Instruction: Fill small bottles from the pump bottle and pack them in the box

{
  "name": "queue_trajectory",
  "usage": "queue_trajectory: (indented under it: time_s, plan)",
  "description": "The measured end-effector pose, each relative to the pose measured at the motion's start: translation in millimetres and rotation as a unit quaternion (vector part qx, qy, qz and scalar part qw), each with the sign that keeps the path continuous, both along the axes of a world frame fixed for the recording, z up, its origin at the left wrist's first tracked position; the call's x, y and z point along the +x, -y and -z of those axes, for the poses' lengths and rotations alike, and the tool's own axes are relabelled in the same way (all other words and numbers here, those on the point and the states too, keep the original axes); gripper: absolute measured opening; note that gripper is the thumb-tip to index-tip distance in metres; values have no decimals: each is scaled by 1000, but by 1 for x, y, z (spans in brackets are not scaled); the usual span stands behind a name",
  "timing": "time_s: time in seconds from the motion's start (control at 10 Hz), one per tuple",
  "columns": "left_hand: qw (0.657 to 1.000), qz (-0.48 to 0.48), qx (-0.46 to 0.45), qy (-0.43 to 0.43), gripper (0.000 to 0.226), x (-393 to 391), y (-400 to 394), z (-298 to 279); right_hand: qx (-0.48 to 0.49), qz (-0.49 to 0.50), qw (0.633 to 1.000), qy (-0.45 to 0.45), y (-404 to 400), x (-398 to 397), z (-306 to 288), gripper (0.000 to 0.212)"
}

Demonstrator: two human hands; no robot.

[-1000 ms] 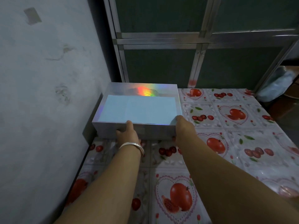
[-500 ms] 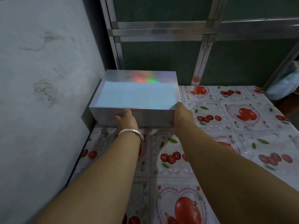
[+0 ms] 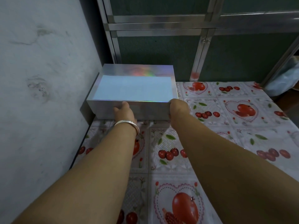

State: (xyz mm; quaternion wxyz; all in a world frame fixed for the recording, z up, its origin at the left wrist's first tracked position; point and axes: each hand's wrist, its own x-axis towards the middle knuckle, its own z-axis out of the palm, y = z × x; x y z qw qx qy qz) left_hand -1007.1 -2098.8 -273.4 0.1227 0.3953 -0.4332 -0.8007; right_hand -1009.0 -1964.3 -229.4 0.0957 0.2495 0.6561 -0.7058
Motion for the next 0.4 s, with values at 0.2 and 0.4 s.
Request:
queue_trajectory:
  time_s: [0.2,0.4]
  plan:
    - [999,26,-45,-2,64,25,-18,-18,288,-148,945,-37,-13,27,-26,46]
    - [988,71,-136,-16,56,67,-51,-54,16,-7,999,-27,-17,62,-52,51]
